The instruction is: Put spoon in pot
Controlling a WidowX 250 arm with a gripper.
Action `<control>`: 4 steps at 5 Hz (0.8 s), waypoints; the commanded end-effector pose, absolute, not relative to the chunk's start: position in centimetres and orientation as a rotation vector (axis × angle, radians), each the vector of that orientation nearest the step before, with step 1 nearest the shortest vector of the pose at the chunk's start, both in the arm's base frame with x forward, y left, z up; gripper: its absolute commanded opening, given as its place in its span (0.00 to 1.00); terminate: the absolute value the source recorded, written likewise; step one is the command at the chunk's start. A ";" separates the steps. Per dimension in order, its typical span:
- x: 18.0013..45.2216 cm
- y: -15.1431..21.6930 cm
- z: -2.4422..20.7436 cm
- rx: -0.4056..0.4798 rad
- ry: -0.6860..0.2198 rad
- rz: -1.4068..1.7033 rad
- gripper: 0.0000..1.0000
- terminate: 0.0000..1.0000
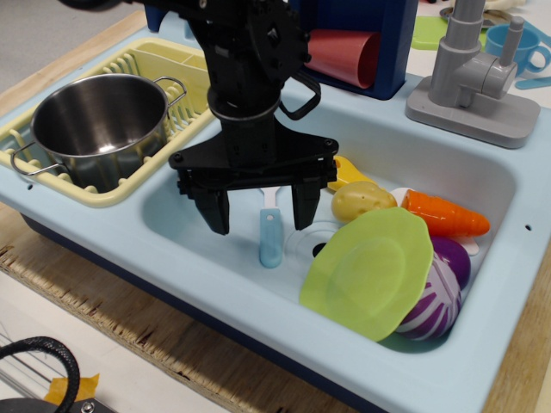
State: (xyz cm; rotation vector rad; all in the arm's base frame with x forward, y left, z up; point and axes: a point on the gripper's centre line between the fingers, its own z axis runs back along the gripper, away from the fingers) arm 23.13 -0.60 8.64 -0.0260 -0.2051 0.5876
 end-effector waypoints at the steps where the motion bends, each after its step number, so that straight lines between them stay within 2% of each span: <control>1: 23.6 -0.3 8.1 -0.022 -0.235 0.620 1.00 0.00; 3: 23.8 0.1 6.6 -0.008 -0.221 0.649 1.00 0.00; 4: 24.1 0.2 6.2 -0.010 -0.190 0.660 0.00 0.00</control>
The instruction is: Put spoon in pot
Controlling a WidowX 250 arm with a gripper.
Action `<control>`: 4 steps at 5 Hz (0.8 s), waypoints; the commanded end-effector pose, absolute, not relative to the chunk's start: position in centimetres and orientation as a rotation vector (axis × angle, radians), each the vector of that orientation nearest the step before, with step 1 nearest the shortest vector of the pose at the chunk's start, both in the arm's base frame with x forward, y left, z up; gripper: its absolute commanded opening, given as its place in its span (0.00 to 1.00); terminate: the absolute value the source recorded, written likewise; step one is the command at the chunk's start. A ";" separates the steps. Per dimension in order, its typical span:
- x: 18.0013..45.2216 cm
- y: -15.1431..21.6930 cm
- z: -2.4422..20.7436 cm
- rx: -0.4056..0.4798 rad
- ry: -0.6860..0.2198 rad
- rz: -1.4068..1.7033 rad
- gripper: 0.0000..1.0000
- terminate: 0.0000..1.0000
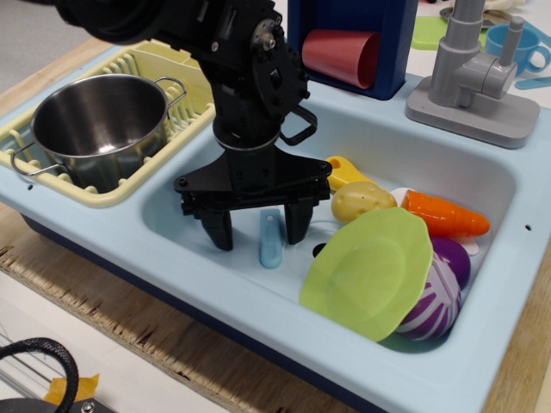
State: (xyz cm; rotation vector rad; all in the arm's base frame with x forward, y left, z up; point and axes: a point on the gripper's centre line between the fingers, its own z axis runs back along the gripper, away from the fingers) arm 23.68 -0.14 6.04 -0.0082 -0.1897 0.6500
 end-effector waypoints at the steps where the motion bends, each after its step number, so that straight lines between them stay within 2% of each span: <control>1: 24.1 0.2 6.2 -0.001 -0.165 0.671 0.00 0.00; 3: 24.2 -0.4 7.3 0.035 -0.145 0.680 0.00 0.00; 4: 25.2 -1.1 11.2 0.117 -0.149 0.683 0.00 0.00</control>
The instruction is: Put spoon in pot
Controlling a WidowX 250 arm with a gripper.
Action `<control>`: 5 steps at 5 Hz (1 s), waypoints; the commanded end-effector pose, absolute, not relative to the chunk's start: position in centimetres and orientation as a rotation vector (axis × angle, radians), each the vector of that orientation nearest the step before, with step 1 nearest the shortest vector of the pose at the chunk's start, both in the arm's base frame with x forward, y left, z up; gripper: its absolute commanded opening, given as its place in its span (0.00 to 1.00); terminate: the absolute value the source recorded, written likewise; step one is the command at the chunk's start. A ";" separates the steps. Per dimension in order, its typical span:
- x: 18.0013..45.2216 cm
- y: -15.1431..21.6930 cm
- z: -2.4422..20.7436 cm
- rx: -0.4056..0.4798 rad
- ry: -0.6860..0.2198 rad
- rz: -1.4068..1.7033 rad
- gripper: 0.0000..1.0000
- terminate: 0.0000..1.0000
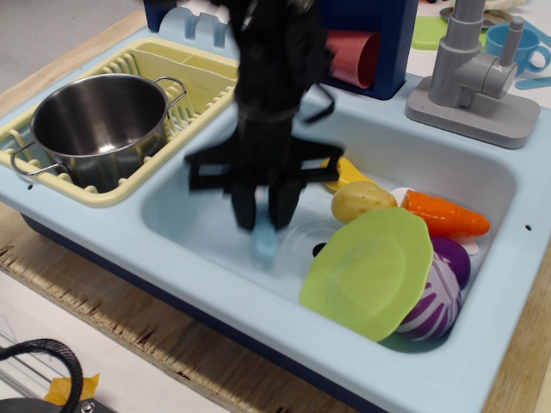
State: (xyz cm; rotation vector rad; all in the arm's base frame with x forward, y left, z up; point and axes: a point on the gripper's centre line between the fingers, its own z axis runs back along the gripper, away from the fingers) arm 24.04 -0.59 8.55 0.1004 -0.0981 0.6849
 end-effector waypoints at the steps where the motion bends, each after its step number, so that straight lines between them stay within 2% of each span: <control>1: 24.4 -1.3 14.1 0.168 -0.113 0.726 0.00 0.00; 2: 22.2 -0.2 16.5 0.219 -0.140 0.794 0.00 0.00; 3: 21.1 1.4 17.6 0.244 -0.161 0.839 0.00 0.00; 5: 20.0 5.7 17.9 0.225 -0.185 0.943 0.00 0.00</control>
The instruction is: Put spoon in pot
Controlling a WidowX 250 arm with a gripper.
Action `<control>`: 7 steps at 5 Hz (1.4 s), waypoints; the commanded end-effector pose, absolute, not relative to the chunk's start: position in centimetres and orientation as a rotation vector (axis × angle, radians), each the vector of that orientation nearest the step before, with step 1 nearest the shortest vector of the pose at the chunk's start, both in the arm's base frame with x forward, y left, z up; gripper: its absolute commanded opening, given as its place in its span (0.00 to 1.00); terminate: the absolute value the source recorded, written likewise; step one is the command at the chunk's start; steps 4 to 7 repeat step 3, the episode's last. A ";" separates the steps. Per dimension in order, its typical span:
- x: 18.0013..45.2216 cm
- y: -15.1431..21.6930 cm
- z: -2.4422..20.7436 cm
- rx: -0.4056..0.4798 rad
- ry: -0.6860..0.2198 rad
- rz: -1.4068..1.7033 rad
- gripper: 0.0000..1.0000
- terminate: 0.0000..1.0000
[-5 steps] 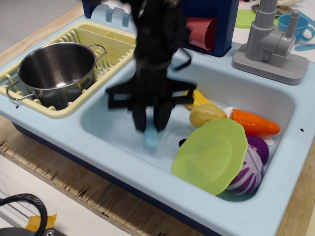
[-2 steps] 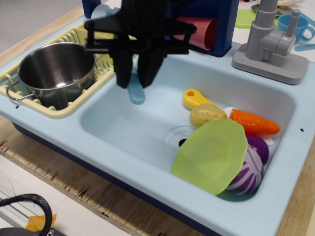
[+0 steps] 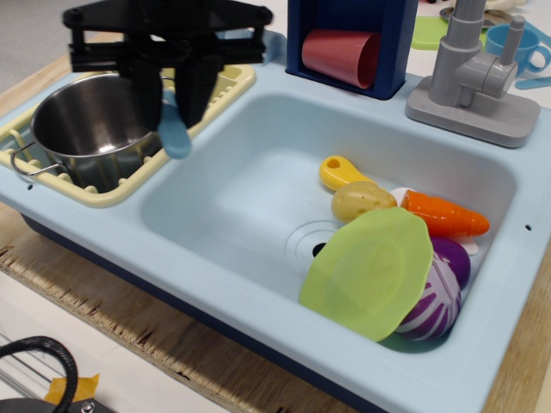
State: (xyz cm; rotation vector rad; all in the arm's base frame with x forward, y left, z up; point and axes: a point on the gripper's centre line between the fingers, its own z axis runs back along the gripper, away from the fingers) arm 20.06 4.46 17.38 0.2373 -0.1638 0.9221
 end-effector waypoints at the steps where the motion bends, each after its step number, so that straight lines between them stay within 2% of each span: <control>1: 19.4 7.2 16.7 0.205 -0.122 0.981 0.00 0.00; 2: 19.5 8.9 15.5 0.151 -0.062 0.976 0.00 0.00; 3: 20.0 9.4 14.9 0.099 -0.020 1.006 1.00 1.00; 7: 20.0 9.4 14.9 0.099 -0.020 1.006 1.00 1.00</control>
